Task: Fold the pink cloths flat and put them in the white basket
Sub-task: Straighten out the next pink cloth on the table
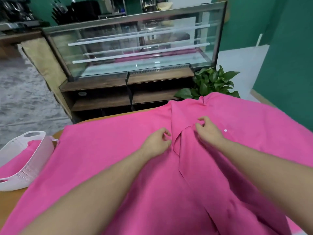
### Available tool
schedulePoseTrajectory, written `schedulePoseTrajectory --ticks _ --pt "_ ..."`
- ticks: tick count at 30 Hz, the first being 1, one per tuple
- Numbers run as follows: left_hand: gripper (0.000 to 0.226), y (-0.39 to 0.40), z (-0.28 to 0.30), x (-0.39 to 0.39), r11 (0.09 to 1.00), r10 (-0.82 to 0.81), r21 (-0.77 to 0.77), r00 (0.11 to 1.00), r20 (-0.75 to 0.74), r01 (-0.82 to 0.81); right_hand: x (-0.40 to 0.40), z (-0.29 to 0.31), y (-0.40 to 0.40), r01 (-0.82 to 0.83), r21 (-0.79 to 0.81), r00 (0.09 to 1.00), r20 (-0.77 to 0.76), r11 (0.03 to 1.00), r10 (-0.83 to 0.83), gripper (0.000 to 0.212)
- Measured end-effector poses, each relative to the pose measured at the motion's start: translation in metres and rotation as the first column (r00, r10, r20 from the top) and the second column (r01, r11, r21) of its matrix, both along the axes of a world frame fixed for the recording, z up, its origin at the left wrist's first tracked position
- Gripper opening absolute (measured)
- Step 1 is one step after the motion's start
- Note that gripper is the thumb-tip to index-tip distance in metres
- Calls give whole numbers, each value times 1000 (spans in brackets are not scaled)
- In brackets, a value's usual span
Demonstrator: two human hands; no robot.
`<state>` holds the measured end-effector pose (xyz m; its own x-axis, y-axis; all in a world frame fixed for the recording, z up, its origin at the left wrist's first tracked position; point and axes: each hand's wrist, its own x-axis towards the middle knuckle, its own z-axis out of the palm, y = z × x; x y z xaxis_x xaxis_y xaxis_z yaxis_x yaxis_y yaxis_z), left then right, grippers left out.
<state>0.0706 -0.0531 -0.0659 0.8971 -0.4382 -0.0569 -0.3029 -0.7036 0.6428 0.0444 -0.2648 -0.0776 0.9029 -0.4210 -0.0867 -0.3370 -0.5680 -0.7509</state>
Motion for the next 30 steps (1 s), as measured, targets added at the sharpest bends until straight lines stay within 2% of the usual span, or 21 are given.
schedulePoseTrajectory --ticks 3,5,9,13,17,21,23,25,27,29,30 --pt "22 -34 -1 14 1000 4 -14 1000 30 -3 14 -6 -15 10 72 999 -51 997 -6 37" --pt "29 -52 -3 24 1000 16 -7 999 41 -15 24 -12 -20 0 144 1000 -27 990 4 35" --pt "53 -72 -9 40 998 55 13 998 -8 -55 43 -17 -20 -46 290 999 16 956 44 34" --pt "73 -82 -18 50 1000 24 13 1000 -9 -24 59 -17 -17 -71 443 997 44 894 57 34" --pt "67 -95 -15 55 997 49 -65 997 66 -45 75 -19 -20 -55 621 998 39 781 40 47" --pt "54 -114 -13 66 982 97 -171 991 95 -80 81 -11 -30 108 753 994 -95 649 -55 32" --pt "41 -126 -14 76 953 158 -269 986 44 -141 84 -10 -39 147 776 989 -135 614 -65 35" --pt "31 -138 -12 84 915 190 -362 982 -1 -177 88 -11 -48 151 764 988 -111 627 -103 35" --pt "34 -148 -4 92 876 222 -443 975 23 -189 95 -12 -60 131 684 986 -18 718 -164 22" --pt "43 -154 5 104 867 259 -476 950 175 -148 105 -13 -79 119 470 981 81 874 -177 7" --pt "46 -154 10 111 880 260 -458 934 247 -124 109 -14 -89 120 317 982 102 941 -159 12"
